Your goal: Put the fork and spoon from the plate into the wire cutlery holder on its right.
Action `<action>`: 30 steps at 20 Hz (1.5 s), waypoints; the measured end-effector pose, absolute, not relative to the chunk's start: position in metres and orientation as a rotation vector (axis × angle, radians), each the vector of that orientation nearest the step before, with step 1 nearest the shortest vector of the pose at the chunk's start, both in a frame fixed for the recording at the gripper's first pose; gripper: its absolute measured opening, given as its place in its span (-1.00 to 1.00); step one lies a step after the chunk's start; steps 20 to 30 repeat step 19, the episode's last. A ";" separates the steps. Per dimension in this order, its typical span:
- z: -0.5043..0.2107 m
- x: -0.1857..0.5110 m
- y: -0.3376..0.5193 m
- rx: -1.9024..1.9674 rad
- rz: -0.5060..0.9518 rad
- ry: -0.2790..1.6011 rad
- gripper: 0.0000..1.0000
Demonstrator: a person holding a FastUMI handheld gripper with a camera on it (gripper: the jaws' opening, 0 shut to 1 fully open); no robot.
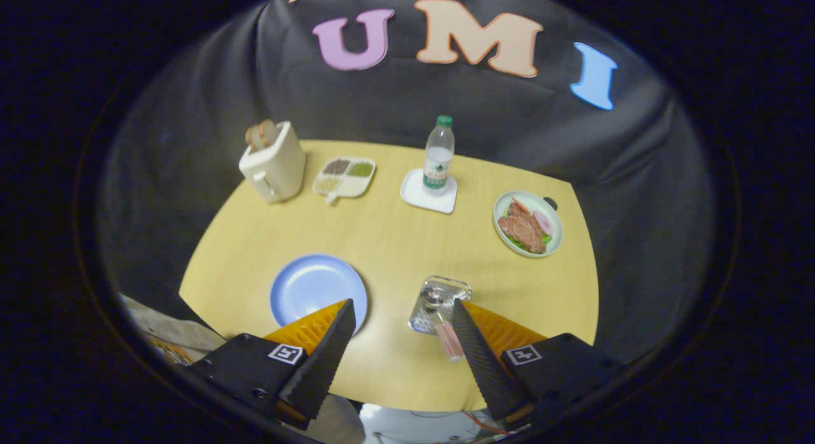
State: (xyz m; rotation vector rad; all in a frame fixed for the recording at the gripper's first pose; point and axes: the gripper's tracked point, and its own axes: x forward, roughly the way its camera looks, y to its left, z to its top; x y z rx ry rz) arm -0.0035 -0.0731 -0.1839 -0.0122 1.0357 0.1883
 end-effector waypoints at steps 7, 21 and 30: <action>-0.118 0.003 -0.050 0.138 0.050 0.572 0.92; -0.046 -0.014 -0.004 0.055 -0.028 0.102 0.91; -0.046 -0.014 -0.004 0.055 -0.028 0.102 0.91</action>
